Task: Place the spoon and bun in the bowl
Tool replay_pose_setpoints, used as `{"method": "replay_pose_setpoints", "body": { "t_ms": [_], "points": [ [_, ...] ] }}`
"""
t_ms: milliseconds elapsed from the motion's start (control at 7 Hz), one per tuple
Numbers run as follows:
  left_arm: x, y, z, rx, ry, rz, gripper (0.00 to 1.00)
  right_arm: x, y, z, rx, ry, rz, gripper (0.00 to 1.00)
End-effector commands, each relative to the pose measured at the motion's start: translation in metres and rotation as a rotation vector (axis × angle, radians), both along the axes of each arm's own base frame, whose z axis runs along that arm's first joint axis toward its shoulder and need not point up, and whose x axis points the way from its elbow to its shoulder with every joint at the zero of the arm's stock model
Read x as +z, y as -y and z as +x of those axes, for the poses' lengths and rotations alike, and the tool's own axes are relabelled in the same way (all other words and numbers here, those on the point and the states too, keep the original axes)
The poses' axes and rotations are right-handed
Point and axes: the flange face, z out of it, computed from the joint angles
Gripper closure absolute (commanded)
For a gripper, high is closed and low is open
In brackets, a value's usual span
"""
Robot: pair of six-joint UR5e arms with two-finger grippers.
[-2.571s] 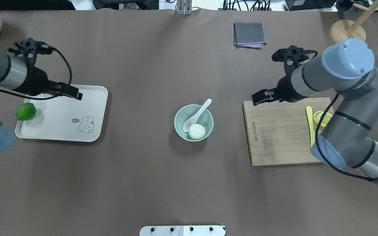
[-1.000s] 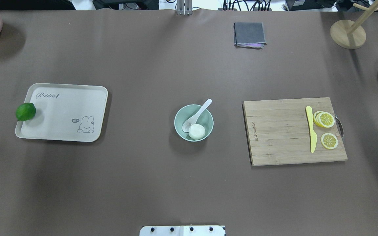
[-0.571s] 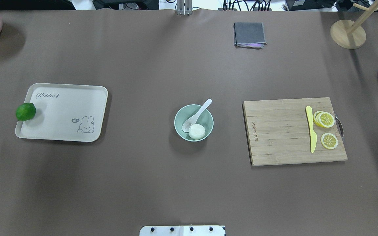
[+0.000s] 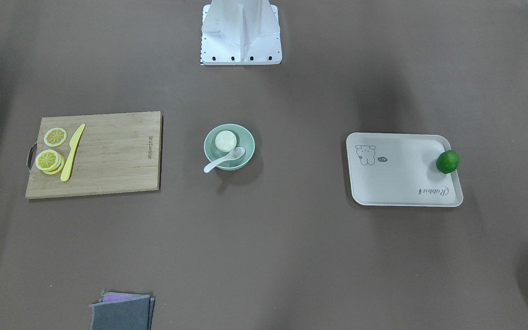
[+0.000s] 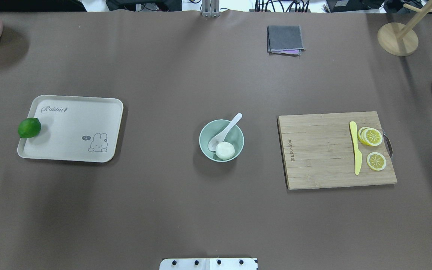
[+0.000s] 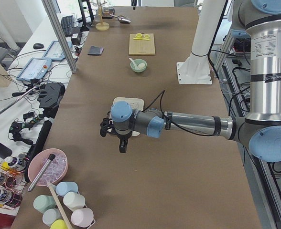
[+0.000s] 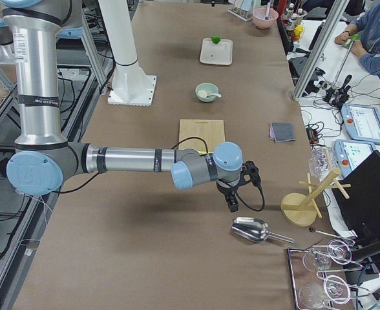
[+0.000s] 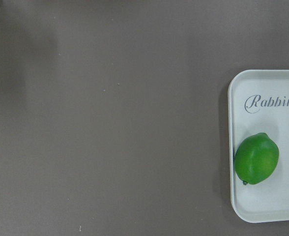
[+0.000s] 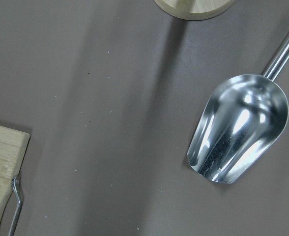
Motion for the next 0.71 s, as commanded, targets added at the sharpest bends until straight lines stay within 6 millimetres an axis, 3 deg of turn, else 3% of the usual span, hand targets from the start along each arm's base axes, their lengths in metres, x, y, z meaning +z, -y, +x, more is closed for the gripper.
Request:
{"method": "replay_pose_setpoints", "body": {
  "t_ms": [0, 143, 429, 571],
  "points": [
    [-0.005, -0.016, -0.007, -0.012, -0.003, 0.003, 0.02, 0.006, 0.004, 0.0, 0.004, -0.003, -0.015, 0.0],
    [0.001, -0.02, -0.008, -0.012, -0.002, -0.006, 0.02, 0.011, 0.005, -0.001, 0.003, -0.002, -0.022, 0.0],
    [-0.015, -0.013, -0.012, -0.024, 0.002, 0.031, 0.02, 0.011, 0.005, -0.001, 0.004, -0.001, -0.022, 0.0],
    [-0.014, -0.013, -0.028, -0.06, 0.007, 0.032, 0.02, 0.01, 0.006, -0.001, 0.004, -0.002, -0.02, 0.0]
  ]
}}
